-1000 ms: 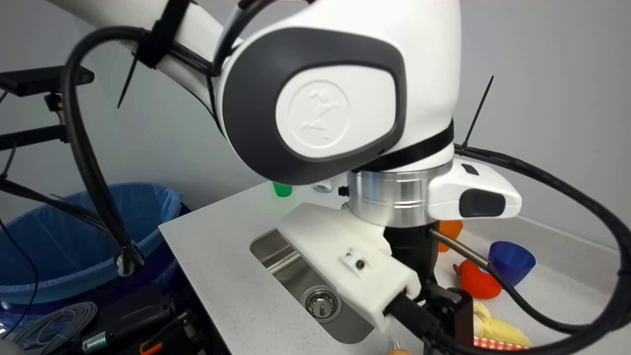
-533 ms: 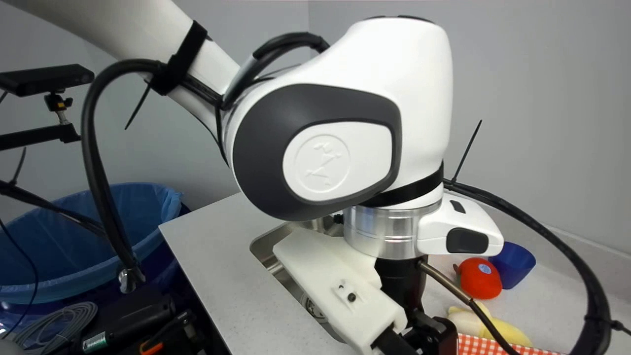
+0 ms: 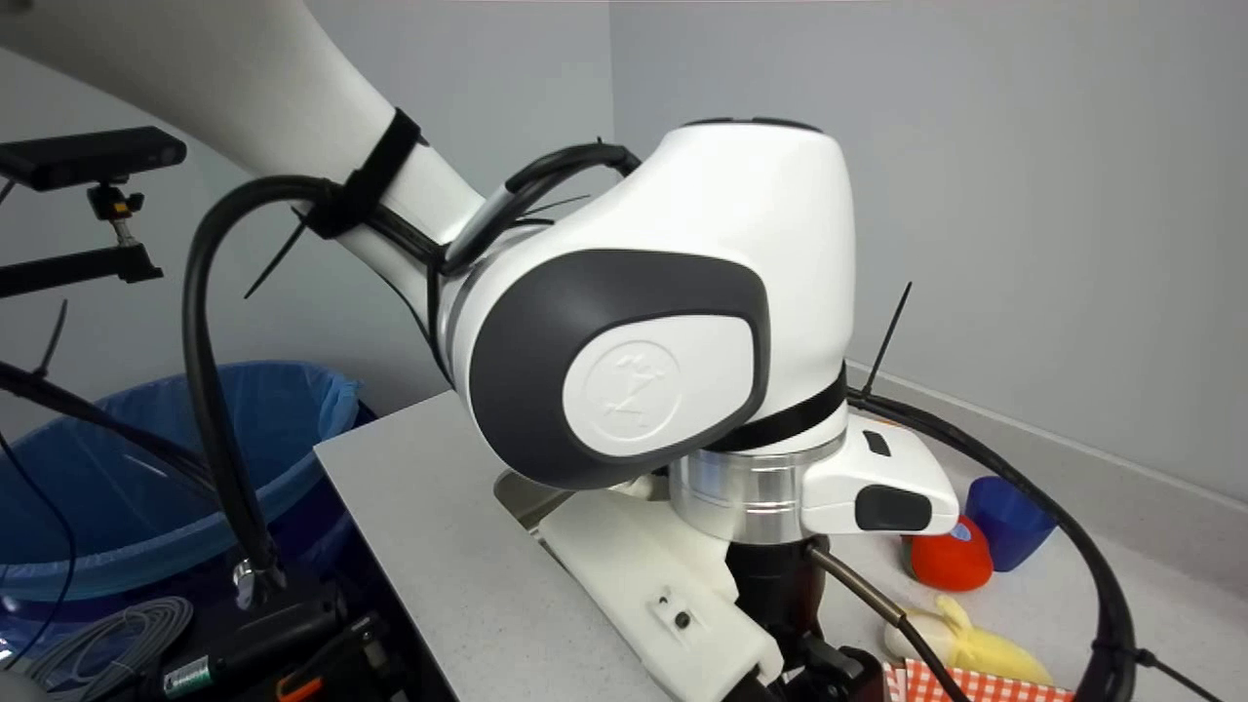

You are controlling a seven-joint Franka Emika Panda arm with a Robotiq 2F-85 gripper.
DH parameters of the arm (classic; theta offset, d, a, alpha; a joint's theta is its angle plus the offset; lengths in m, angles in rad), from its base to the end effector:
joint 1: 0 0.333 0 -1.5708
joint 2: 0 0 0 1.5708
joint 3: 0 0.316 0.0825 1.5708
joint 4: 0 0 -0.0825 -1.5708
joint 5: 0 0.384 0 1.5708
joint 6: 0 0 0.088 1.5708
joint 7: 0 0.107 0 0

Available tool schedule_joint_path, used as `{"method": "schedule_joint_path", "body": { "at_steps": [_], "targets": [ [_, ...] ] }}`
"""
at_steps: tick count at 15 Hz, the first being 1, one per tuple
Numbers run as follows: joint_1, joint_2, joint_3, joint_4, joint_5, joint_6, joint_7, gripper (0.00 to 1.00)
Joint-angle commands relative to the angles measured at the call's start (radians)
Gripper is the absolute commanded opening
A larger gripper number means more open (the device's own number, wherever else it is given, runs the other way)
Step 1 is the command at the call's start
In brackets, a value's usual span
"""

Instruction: Pick up the plush toy from the countertop and put it in the basket.

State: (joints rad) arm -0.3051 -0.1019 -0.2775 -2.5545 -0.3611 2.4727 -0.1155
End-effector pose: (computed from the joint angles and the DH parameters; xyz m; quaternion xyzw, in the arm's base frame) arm 0.3751 -0.2443 0.3048 0.9909 -0.0913 -0.0244 0.0962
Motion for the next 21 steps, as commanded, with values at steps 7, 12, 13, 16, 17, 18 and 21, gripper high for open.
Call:
{"method": "schedule_joint_path", "body": {
  "at_steps": [7, 12, 13, 16, 17, 18, 21],
  "targets": [
    [0.004, 0.12, 0.021, 0.086, -0.092, 0.099, 0.121, 1.0],
    [0.009, 0.204, -0.019, 0.094, -0.212, 0.094, 0.218, 1.0],
    [0.012, 0.217, -0.026, 0.094, -0.228, 0.094, 0.232, 1.0],
    [0.018, 0.247, -0.045, 0.097, -0.254, 0.106, 0.255, 0.66],
    [0.021, 0.251, -0.048, 0.097, -0.259, 0.11, 0.258, 0.58],
    [0.023, 0.254, -0.05, 0.097, -0.263, 0.116, 0.259, 0.51],
    [0.028, 0.232, -0.042, 0.08, -0.227, 0.127, 0.243, 0.27]
  ]
}}
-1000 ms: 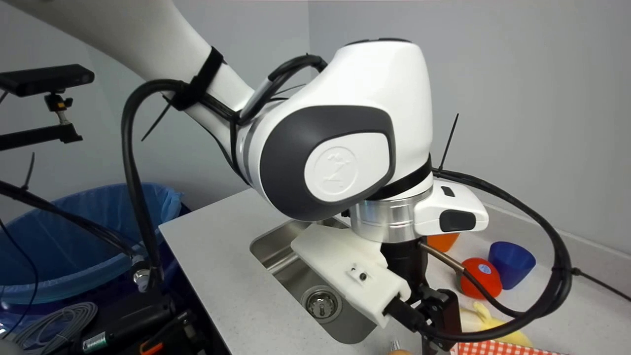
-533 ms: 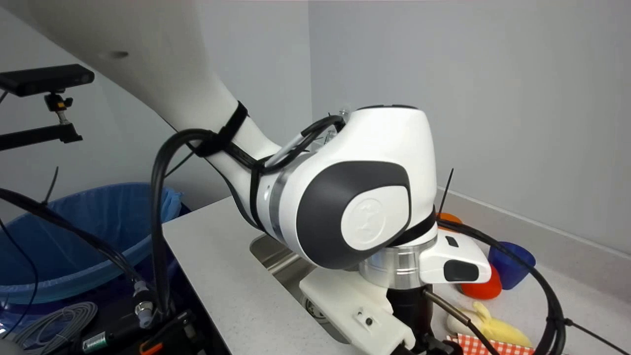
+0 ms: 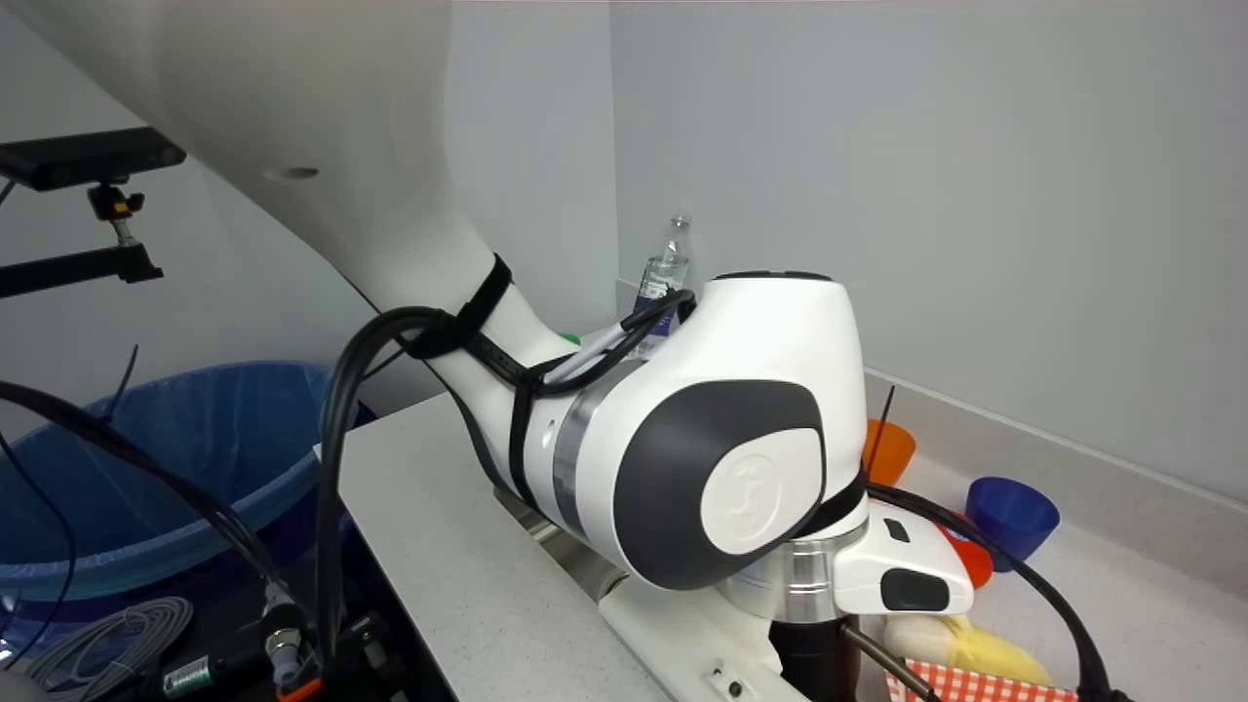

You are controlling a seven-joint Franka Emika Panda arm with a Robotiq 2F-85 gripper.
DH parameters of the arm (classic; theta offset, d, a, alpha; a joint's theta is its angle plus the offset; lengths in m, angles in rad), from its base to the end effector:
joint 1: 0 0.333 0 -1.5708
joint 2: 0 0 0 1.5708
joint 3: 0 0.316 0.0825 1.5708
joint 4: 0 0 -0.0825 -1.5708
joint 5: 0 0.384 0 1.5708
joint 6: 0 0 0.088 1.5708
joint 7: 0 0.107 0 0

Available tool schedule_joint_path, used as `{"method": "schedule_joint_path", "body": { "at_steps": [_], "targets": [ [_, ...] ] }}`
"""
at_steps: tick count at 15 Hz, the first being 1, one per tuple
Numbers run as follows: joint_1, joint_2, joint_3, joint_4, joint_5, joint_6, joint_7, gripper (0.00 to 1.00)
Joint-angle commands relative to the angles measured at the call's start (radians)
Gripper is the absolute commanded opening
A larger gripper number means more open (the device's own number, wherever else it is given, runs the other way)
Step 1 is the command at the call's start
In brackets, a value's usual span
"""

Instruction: Pick up the plush toy from the countertop and put it in the basket.

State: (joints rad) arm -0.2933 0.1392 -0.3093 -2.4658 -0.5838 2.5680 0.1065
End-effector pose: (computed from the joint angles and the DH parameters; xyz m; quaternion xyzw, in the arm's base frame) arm 0.3949 -0.2643 0.2379 0.9796 -0.1013 -0.0613 0.1626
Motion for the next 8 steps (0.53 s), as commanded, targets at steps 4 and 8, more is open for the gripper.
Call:
{"method": "schedule_joint_path", "body": {
  "at_steps": [4, 8],
  "targets": [
    [0.021, -0.089, 0.022, -0.035, 0.119, 0.011, -0.054, 0.02],
    [0.038, -0.205, 0.07, -0.039, 0.35, -0.028, -0.177, 0.02]
  ]
}}
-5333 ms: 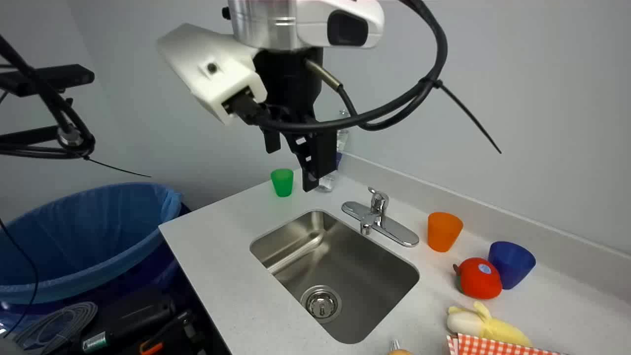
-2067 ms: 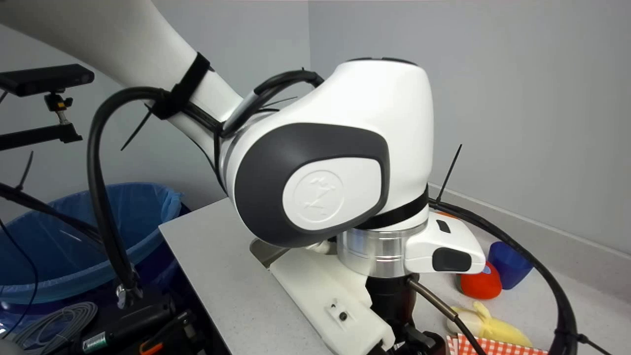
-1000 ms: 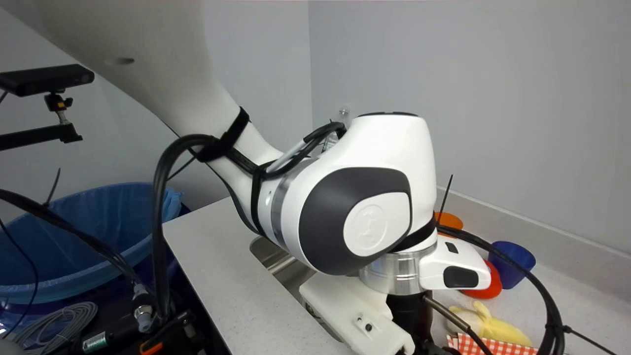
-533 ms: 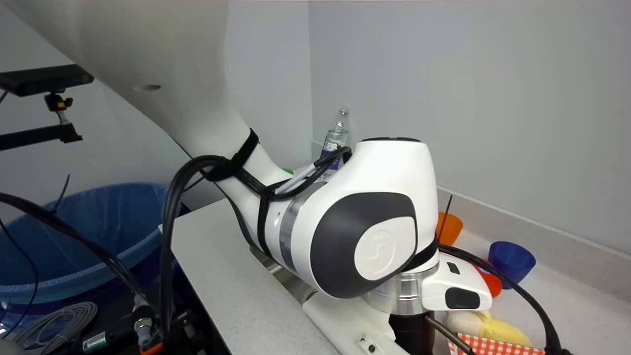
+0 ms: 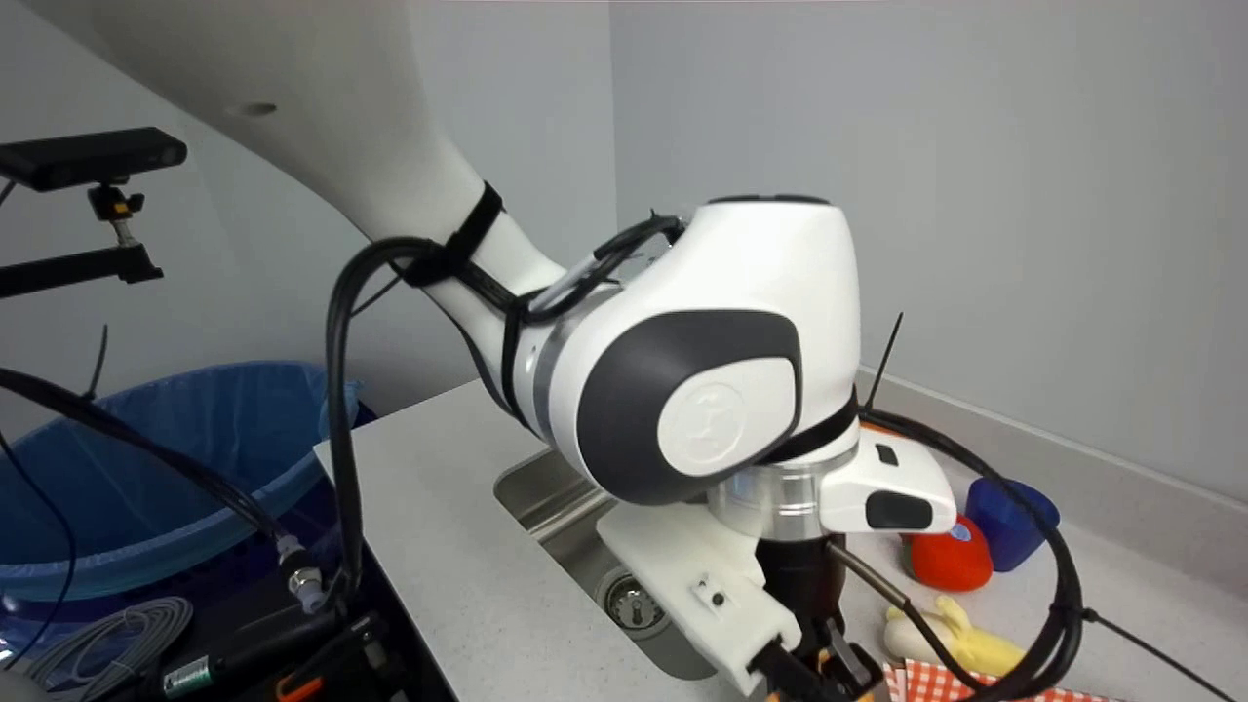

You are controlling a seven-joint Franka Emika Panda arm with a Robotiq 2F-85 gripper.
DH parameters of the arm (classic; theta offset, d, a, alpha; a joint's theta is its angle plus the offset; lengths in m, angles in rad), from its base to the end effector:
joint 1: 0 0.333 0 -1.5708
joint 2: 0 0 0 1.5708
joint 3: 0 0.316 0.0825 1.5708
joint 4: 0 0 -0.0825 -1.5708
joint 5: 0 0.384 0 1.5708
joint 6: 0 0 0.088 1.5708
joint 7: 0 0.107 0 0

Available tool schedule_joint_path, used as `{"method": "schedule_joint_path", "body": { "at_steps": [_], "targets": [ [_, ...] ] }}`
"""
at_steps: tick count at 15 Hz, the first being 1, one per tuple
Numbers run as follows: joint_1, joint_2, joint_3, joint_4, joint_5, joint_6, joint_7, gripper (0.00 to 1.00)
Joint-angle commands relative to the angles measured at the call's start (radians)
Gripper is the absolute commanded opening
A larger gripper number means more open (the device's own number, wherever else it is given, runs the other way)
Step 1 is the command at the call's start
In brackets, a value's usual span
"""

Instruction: Pick up the plush toy from the countertop and put it in the basket.

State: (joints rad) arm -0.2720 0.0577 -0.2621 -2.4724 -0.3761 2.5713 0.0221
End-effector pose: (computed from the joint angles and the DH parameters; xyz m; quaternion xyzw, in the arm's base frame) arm 0.4159 -0.2398 0.2736 0.9863 -0.1199 -0.0089 0.1131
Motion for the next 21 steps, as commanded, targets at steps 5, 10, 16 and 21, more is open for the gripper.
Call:
{"method": "schedule_joint_path", "body": {
  "at_steps": [5, 10, 16, 21],
  "targets": [
    [0.046, -0.232, 0.041, 0.044, 0.316, -0.071, -0.111, 0.02],
    [0.015, -0.21, 0.013, 0.159, 0.367, -0.094, -0.007, 0.02],
    [-0.043, -0.123, -0.051, 0.266, 0.383, -0.118, 0.114, 0.02],
    [-0.066, -0.059, -0.086, 0.314, 0.438, -0.116, 0.132, 0.02]
  ]
}}
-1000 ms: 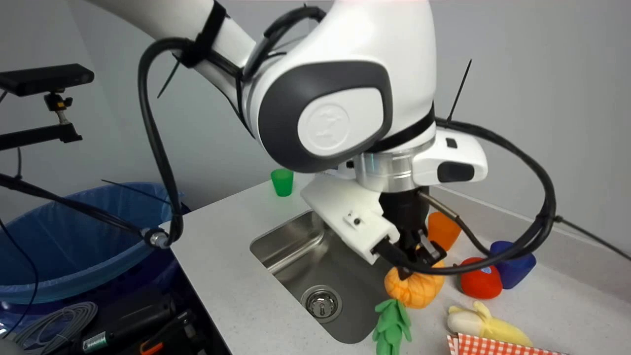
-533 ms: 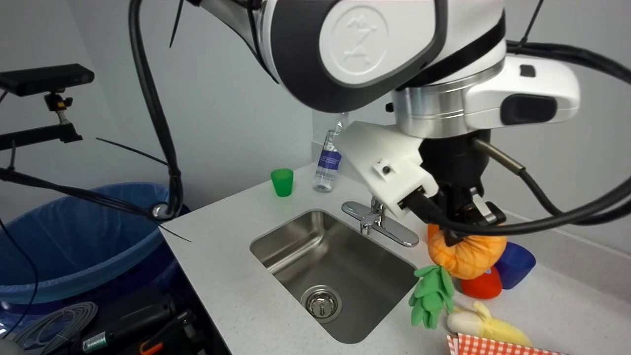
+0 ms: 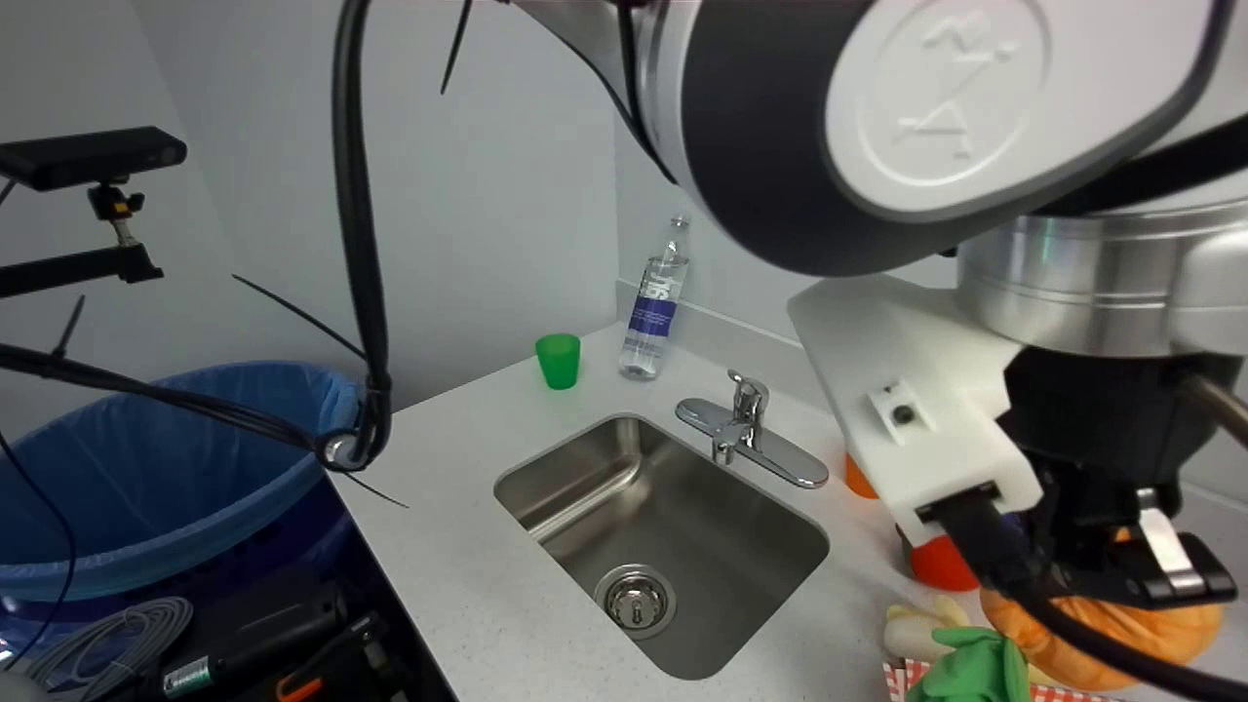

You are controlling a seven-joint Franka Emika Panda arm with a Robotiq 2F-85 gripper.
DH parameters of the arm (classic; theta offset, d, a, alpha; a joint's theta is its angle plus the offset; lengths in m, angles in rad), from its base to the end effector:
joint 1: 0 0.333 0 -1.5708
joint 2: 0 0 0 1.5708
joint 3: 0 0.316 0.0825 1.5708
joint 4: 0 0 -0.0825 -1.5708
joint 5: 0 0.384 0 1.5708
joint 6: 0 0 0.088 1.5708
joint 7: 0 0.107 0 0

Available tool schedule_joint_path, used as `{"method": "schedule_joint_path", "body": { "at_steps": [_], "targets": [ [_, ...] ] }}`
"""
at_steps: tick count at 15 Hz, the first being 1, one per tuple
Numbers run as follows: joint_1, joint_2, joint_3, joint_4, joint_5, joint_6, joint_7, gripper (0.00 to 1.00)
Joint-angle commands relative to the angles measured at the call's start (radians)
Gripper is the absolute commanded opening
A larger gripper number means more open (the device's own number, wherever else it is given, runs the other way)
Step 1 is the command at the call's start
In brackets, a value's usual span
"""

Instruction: Pick up the plush toy from the countertop and put it in the basket.

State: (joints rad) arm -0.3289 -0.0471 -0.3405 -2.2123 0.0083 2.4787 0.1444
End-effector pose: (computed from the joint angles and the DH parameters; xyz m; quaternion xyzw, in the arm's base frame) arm 0.4296 -0.3416 0.4297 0.9057 -0.3945 0.1523 0.0297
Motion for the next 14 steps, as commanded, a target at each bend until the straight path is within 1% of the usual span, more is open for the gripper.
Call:
{"method": "schedule_joint_path", "body": {
  "at_steps": [1, 2, 3, 5, 8, 10, 11, 12, 14],
  "targets": [
    [-0.01, 0.056, -0.008, 0.059, 0.064, -0.032, 0.002, 0.02],
    [-0.009, 0.064, -0.008, 0.058, 0.072, -0.029, 0.005, 0.25],
    [-0.009, 0.071, -0.008, 0.058, 0.081, -0.031, 0.009, 0.34],
    [-0.009, 0.084, -0.007, 0.056, 0.097, -0.033, 0.011, 0.47],
    [-0.01, 0.097, -0.006, 0.056, 0.123, -0.043, 0.013, 0.72],
    [-0.01, 0.102, -0.006, 0.055, 0.133, -0.041, 0.012, 0.85],
    [-0.01, 0.103, -0.007, 0.056, 0.135, -0.041, 0.012, 0.93],
    [-0.01, 0.103, -0.006, 0.055, 0.136, -0.04, 0.011, 0.99],
    [-0.01, 0.101, -0.006, 0.056, 0.137, -0.044, 0.008, 1.0]
  ]
}}
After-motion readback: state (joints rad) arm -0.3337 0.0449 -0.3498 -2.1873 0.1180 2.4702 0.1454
